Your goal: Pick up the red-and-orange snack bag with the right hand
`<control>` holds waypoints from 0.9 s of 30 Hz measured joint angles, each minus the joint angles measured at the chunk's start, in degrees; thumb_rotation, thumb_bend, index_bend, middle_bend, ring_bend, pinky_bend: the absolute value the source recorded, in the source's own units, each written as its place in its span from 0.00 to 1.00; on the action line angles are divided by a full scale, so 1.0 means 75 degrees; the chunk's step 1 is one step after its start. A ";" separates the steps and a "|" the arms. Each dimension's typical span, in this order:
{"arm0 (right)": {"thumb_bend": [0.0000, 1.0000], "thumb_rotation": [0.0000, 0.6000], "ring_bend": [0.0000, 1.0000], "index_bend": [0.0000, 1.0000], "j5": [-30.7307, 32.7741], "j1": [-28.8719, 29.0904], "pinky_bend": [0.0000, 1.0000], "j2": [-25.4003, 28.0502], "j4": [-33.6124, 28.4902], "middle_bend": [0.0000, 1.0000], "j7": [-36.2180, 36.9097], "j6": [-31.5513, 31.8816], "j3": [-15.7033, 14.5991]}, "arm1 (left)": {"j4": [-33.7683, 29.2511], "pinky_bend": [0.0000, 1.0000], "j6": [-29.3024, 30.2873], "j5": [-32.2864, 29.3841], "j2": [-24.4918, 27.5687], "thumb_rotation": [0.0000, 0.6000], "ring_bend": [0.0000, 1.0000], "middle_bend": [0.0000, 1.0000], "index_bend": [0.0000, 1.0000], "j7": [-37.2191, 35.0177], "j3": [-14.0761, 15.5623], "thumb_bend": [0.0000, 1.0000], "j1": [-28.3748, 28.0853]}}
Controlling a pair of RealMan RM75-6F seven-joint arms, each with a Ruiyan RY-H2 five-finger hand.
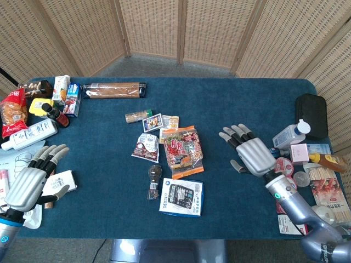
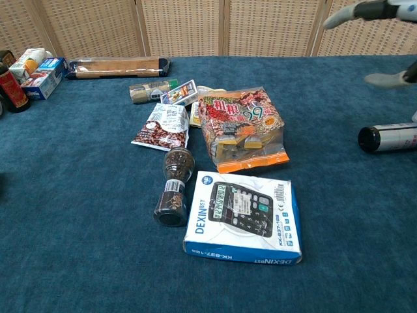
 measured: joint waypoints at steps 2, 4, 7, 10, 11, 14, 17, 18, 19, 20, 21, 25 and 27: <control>0.37 0.95 0.00 0.00 0.0196 0.0351 0.00 -0.0235 0.0138 0.00 -0.0205 -0.0422 0.0050 | 0.0051 0.00 -0.0027 -0.0052 0.0005 1.00 0.00 0.00 0.00 -0.0034 -0.0001 0.34 -0.0003; 0.33 0.93 0.00 0.00 0.0420 0.0674 0.00 -0.0478 0.0264 0.00 -0.0489 -0.0747 0.0082 | 0.0091 0.00 -0.0066 -0.0079 0.0004 1.00 0.00 0.00 0.00 -0.0071 -0.0013 0.34 -0.0027; 0.29 0.91 0.00 0.00 0.0791 0.1050 0.00 -0.0820 0.0424 0.00 -0.0937 -0.1110 0.0112 | 0.0145 0.00 -0.0108 -0.0101 -0.0016 1.00 0.00 0.00 0.00 -0.0122 -0.0031 0.34 -0.0062; 0.23 0.91 0.00 0.00 0.1168 0.1369 0.00 -0.1121 0.0578 0.00 -0.1327 -0.1381 0.0130 | 0.0212 0.00 -0.0147 -0.0129 -0.0034 1.00 0.00 0.00 0.00 -0.0180 -0.0041 0.34 -0.0087; 0.21 0.91 0.00 0.00 0.1272 0.1451 0.00 -0.1204 0.0624 0.00 -0.1427 -0.1433 0.0134 | 0.0232 0.00 -0.0154 -0.0139 -0.0037 1.00 0.00 0.00 0.00 -0.0200 -0.0042 0.34 -0.0091; 0.17 0.90 0.00 0.00 0.1571 0.1658 0.00 -0.1437 0.0766 0.00 -0.1727 -0.1508 0.0136 | 0.0292 0.00 -0.0152 -0.0164 -0.0043 1.00 0.00 0.00 0.00 -0.0272 -0.0045 0.34 -0.0089; 0.17 0.90 0.00 0.00 0.1835 0.1836 0.00 -0.1636 0.0878 0.00 -0.1967 -0.1566 0.0115 | 0.0352 0.00 -0.0126 -0.0169 -0.0048 1.00 0.00 0.00 0.00 -0.0331 -0.0041 0.34 -0.0075; 0.17 0.90 0.00 0.00 0.1906 0.1893 0.00 -0.1700 0.0910 0.00 -0.2030 -0.1588 0.0105 | 0.0368 0.00 -0.0121 -0.0171 -0.0053 1.00 0.00 0.00 0.00 -0.0347 -0.0040 0.34 -0.0071; 0.17 0.90 0.00 0.00 0.1987 0.1970 0.00 -0.1782 0.0954 0.00 -0.2102 -0.1623 0.0090 | 0.0390 0.00 -0.0116 -0.0174 -0.0063 1.00 0.00 0.00 0.00 -0.0367 -0.0040 0.34 -0.0069; 0.17 0.89 0.00 0.00 0.2037 0.2032 0.00 -0.1841 0.0992 0.00 -0.2149 -0.1652 0.0079 | 0.0406 0.00 -0.0115 -0.0174 -0.0071 1.00 0.00 0.00 0.00 -0.0383 -0.0040 0.34 -0.0069; 0.17 0.90 0.00 0.00 0.2083 0.2095 0.00 -0.1896 0.1034 0.00 -0.2193 -0.1685 0.0070 | 0.0418 0.00 -0.0117 -0.0174 -0.0078 1.00 0.00 0.00 0.00 -0.0399 -0.0038 0.34 -0.0070; 0.17 0.90 0.00 0.00 0.2249 0.2424 0.00 -0.2149 0.1284 0.00 -0.2328 -0.1920 0.0037 | 0.0465 0.00 -0.0096 -0.0161 -0.0084 1.00 0.00 0.00 0.00 -0.0458 -0.0024 0.34 -0.0056; 0.17 0.89 0.00 0.00 0.2316 0.2576 0.00 -0.2269 0.1441 0.00 -0.2365 -0.2043 0.0028 | 0.0482 0.00 -0.0055 -0.0159 -0.0076 1.00 0.00 0.00 0.00 -0.0485 -0.0020 0.34 -0.0033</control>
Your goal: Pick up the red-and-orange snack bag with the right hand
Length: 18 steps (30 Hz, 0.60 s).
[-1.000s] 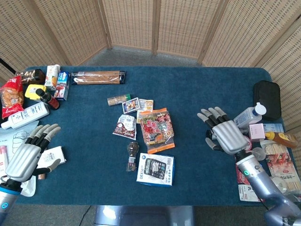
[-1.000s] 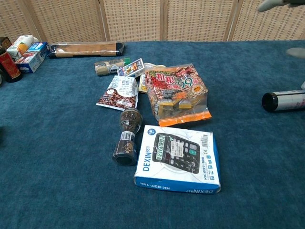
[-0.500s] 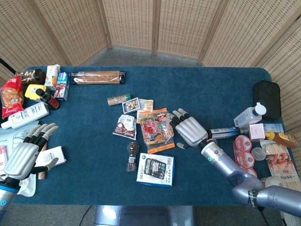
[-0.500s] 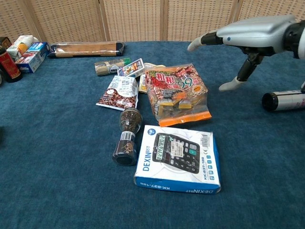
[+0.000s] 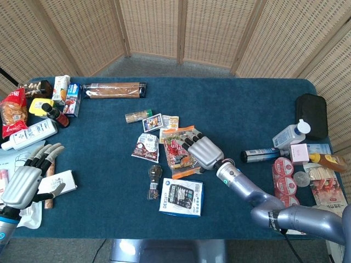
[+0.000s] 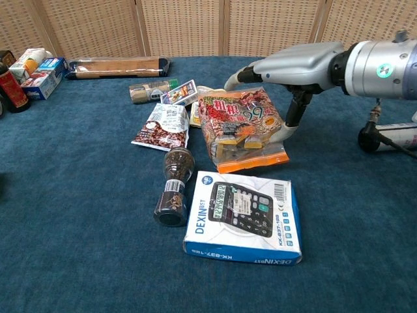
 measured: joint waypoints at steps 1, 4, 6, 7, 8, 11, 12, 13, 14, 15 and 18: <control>0.17 0.89 0.00 0.00 0.0051 0.0107 0.00 -0.0082 0.0120 0.00 -0.0022 -0.0085 -0.0002 | 0.0014 0.00 0.0033 -0.0001 0.0008 1.00 0.00 0.00 0.00 -0.0023 0.0003 0.34 0.0020; 0.17 0.88 0.00 0.00 0.0172 0.0394 0.00 -0.0306 0.0448 0.00 -0.0058 -0.0284 0.0013 | 0.0061 0.00 0.0115 -0.0013 0.0027 1.00 0.00 0.00 0.00 -0.0092 0.0013 0.33 0.0080; 0.17 0.88 0.00 0.00 0.0218 0.0561 0.00 -0.0437 0.0655 0.00 -0.0056 -0.0407 0.0027 | 0.0094 0.00 0.0146 -0.0027 0.0039 1.00 0.00 0.00 0.00 -0.0134 0.0022 0.33 0.0111; 0.17 0.87 0.00 0.00 0.0238 0.0667 0.00 -0.0515 0.0799 0.00 -0.0047 -0.0501 0.0031 | 0.0117 0.00 0.0165 -0.0041 0.0048 1.00 0.00 0.00 0.00 -0.0159 0.0026 0.33 0.0131; 0.17 0.87 0.00 0.00 0.0250 0.0746 0.00 -0.0570 0.0912 0.00 -0.0039 -0.0576 0.0031 | 0.0126 0.00 0.0174 -0.0050 0.0054 1.00 0.00 0.00 0.00 -0.0177 0.0028 0.33 0.0141; 0.17 0.86 0.00 0.00 0.0279 0.1003 0.00 -0.0750 0.1321 0.00 0.0010 -0.0853 0.0016 | 0.0166 0.00 0.0206 -0.0075 0.0070 1.00 0.00 0.00 0.00 -0.0230 0.0028 0.33 0.0170; 0.17 0.86 0.00 0.00 0.0289 0.1072 0.00 -0.0799 0.1450 0.00 0.0041 -0.0945 0.0008 | 0.0174 0.00 0.0210 -0.0082 0.0075 1.00 0.00 0.00 0.00 -0.0239 0.0029 0.33 0.0177; 0.17 0.86 0.00 0.00 0.0306 0.1155 0.00 -0.0858 0.1629 0.00 0.0089 -0.1066 -0.0008 | 0.0180 0.00 0.0213 -0.0088 0.0081 1.00 0.00 0.00 0.00 -0.0249 0.0030 0.33 0.0183; 0.17 0.86 0.00 0.00 0.0320 0.1212 0.00 -0.0897 0.1768 0.00 0.0128 -0.1156 -0.0023 | 0.0182 0.00 0.0220 -0.0089 0.0086 1.00 0.00 0.00 0.00 -0.0253 0.0030 0.33 0.0189; 0.17 0.86 0.00 0.00 0.0338 0.1264 0.00 -0.0933 0.1908 0.00 0.0171 -0.1246 -0.0042 | 0.0185 0.00 0.0226 -0.0091 0.0091 1.00 0.00 0.00 0.00 -0.0257 0.0030 0.33 0.0195; 0.17 0.85 0.00 0.00 0.0427 0.1396 0.00 -0.1021 0.2364 0.00 0.0321 -0.1501 -0.0137 | 0.0192 0.00 0.0242 -0.0111 0.0096 1.00 0.00 0.00 0.00 -0.0269 0.0018 0.32 0.0206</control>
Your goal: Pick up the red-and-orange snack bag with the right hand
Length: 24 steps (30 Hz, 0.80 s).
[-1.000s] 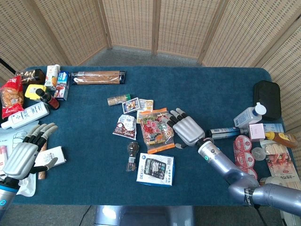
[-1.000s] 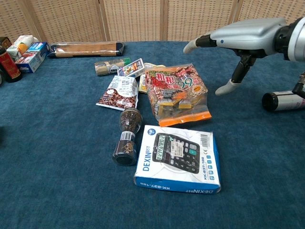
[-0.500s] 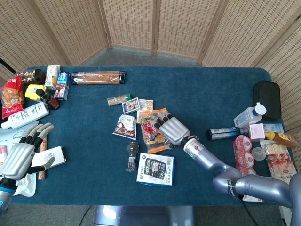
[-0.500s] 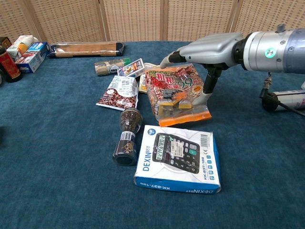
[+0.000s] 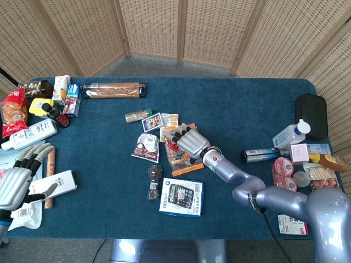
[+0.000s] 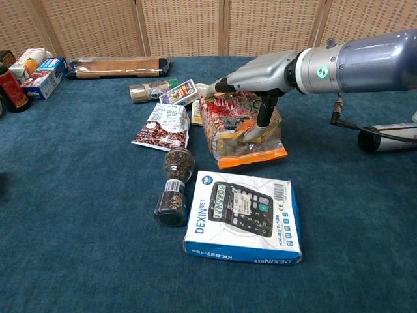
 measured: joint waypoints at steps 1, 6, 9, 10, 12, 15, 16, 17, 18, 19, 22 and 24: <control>0.17 0.85 0.00 0.00 0.0057 0.0034 0.00 -0.0024 0.0159 0.00 0.0070 -0.0083 -0.0051 | 0.0002 0.00 -0.0006 -0.0005 -0.0002 1.00 0.00 0.00 0.00 -0.0003 -0.0005 0.32 -0.0003; 0.17 0.86 0.00 0.00 0.0303 0.0096 0.00 -0.0109 0.0605 0.00 0.0350 -0.0327 -0.0237 | -0.0034 0.00 -0.0048 0.0029 -0.0011 1.00 0.00 0.00 0.00 0.0027 -0.0022 0.32 -0.0044; 0.20 0.93 0.00 0.00 0.0378 0.0107 0.00 -0.0229 0.0884 0.00 0.0495 -0.0371 -0.0284 | -0.0080 0.00 -0.0018 0.0079 0.0001 1.00 0.00 0.00 0.00 0.0069 -0.0028 0.32 -0.0044; 0.22 0.97 0.00 0.00 0.0381 0.0099 0.02 -0.0292 0.1005 0.00 0.0580 -0.0358 -0.0294 | -0.0099 0.00 0.0008 0.0091 0.0012 1.00 0.00 0.00 0.00 0.0086 -0.0027 0.32 -0.0033; 0.25 1.00 0.03 0.00 0.0361 0.0068 0.18 -0.0374 0.1158 0.00 0.0747 -0.0318 -0.0296 | -0.0125 0.00 0.0042 0.0102 0.0036 1.00 0.00 0.00 0.00 0.0106 -0.0023 0.32 -0.0010; 0.30 1.00 0.30 0.16 0.0210 -0.0031 0.53 -0.0457 0.1283 0.18 0.1096 -0.0223 -0.0290 | -0.0143 0.00 0.0083 0.0104 0.0061 1.00 0.00 0.00 0.00 0.0121 -0.0018 0.32 0.0021; 0.31 1.00 0.41 0.24 0.0137 -0.0078 0.62 -0.0466 0.1302 0.30 0.1256 -0.0198 -0.0284 | -0.0143 0.00 0.0092 0.0107 0.0059 1.00 0.00 0.00 0.00 0.0122 -0.0020 0.32 0.0025; 0.33 1.00 0.56 0.34 0.0077 -0.0116 0.74 -0.0464 0.1304 0.44 0.1384 -0.0178 -0.0278 | -0.0142 0.00 0.0091 0.0108 0.0052 1.00 0.00 0.00 0.00 0.0118 -0.0021 0.32 0.0025; 0.34 1.00 0.64 0.39 0.0004 -0.0156 0.79 -0.0459 0.1300 0.52 0.1517 -0.0153 -0.0270 | -0.0141 0.00 0.0084 0.0112 0.0045 1.00 0.00 0.00 0.00 0.0112 -0.0022 0.32 0.0021; 0.35 1.00 0.76 0.45 -0.0090 -0.0210 0.87 -0.0444 0.1285 0.62 0.1699 -0.0129 -0.0261 | -0.0139 0.00 0.0068 0.0120 0.0034 1.00 0.00 0.00 0.00 0.0110 -0.0023 0.32 0.0010; 0.36 1.00 0.94 0.58 -0.0303 -0.0362 0.98 -0.0377 0.1221 0.81 0.2165 -0.0057 -0.0233 | -0.0134 0.00 0.0032 0.0158 0.0007 1.00 0.00 0.00 0.00 0.0120 -0.0025 0.32 -0.0020; 0.36 1.00 0.99 0.63 -0.0442 -0.0474 1.00 -0.0316 0.1167 0.88 0.2438 0.0022 -0.0217 | -0.0119 0.00 0.0030 0.0169 -0.0001 1.00 0.00 0.00 0.00 0.0110 -0.0025 0.32 -0.0025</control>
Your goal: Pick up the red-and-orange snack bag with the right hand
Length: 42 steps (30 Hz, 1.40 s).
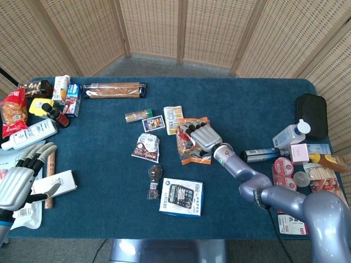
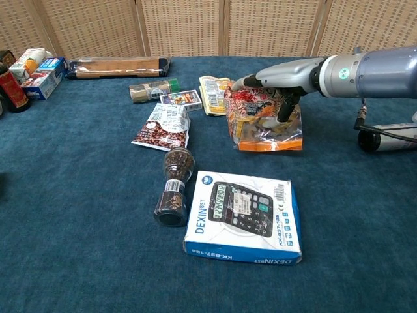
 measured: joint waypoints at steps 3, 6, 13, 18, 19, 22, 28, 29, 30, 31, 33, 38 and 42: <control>0.36 1.00 1.00 0.67 -0.0256 -0.0213 1.00 0.0174 -0.0145 0.94 0.0356 0.0256 0.0014 | 0.0021 0.00 0.0002 -0.0017 0.0004 1.00 0.00 0.00 0.00 -0.0036 -0.0009 0.32 0.0000; 0.36 1.00 1.00 0.68 -0.0396 -0.0374 1.00 0.0413 -0.0385 0.95 0.0492 0.0512 0.0026 | 0.0057 0.00 0.0004 -0.0011 -0.0003 1.00 0.00 0.00 0.00 -0.0079 -0.0015 0.32 -0.0006; 0.36 1.00 1.00 0.68 -0.0492 -0.0602 1.00 0.0982 -0.1102 0.95 0.0501 0.0978 0.0126 | 0.0066 0.00 -0.0036 0.0043 -0.0059 1.00 0.00 0.00 0.00 -0.0061 -0.0016 0.32 -0.0048; 0.36 1.00 1.00 0.68 -0.0502 -0.0713 1.00 0.1381 -0.1697 0.95 0.0394 0.1315 0.0236 | 0.0032 0.00 -0.0026 0.0071 -0.0039 1.00 0.00 0.00 0.00 -0.0026 -0.0024 0.32 -0.0060; 0.36 1.00 1.00 0.68 -0.0507 -0.0742 1.00 0.1484 -0.1855 0.95 0.0377 0.1401 0.0268 | 0.0027 0.00 -0.0024 0.0074 -0.0037 1.00 0.00 0.00 0.00 -0.0014 -0.0025 0.32 -0.0062; 0.36 1.00 1.00 0.68 -0.0545 -0.0813 1.00 0.1765 -0.2248 0.96 0.0320 0.1647 0.0355 | 0.0010 0.00 -0.0032 0.0086 -0.0038 1.00 0.00 0.00 0.00 0.0019 -0.0020 0.32 -0.0066; 0.36 1.00 1.00 0.68 -0.0554 -0.0901 1.00 0.2435 -0.3018 0.95 0.0255 0.2049 0.0677 | -0.0079 0.00 0.0003 0.0174 -0.0029 1.00 0.00 0.00 0.00 0.0101 0.0019 0.32 -0.0046; 0.36 1.00 1.00 0.68 -0.0542 -0.0904 1.00 0.2551 -0.3126 0.95 0.0243 0.2096 0.0743 | -0.0092 0.00 0.0016 0.0191 -0.0024 1.00 0.00 0.00 0.00 0.0110 0.0031 0.32 -0.0035; 0.36 1.00 1.00 0.68 -0.0523 -0.0905 1.00 0.2667 -0.3233 0.95 0.0230 0.2137 0.0812 | -0.0102 0.00 0.0030 0.0205 -0.0017 1.00 0.00 0.00 0.00 0.0118 0.0042 0.32 -0.0023; 0.36 1.00 1.00 0.68 -0.0489 -0.0901 1.00 0.2820 -0.3373 0.95 0.0215 0.2182 0.0907 | -0.0112 0.00 0.0048 0.0222 -0.0006 1.00 0.00 0.00 0.00 0.0128 0.0054 0.32 -0.0009; 0.35 1.00 1.00 0.68 -0.0425 -0.0885 1.00 0.3039 -0.3561 0.95 0.0187 0.2233 0.1050 | -0.0119 0.00 0.0084 0.0243 0.0005 1.00 0.00 0.00 0.00 0.0134 0.0066 0.32 0.0013; 0.35 1.00 1.00 0.67 -0.0198 -0.0780 1.00 0.3550 -0.4020 0.95 0.0042 0.2312 0.1394 | -0.0111 0.00 0.0141 0.0278 0.0046 1.00 0.00 0.00 0.00 0.0122 0.0094 0.32 0.0058; 0.35 1.00 1.00 0.67 -0.0018 -0.0685 1.00 0.3864 -0.4332 0.94 -0.0040 0.2352 0.1625 | -0.0064 0.00 0.0097 0.0260 0.0020 1.00 0.00 0.00 0.00 0.0062 0.0081 0.32 0.0028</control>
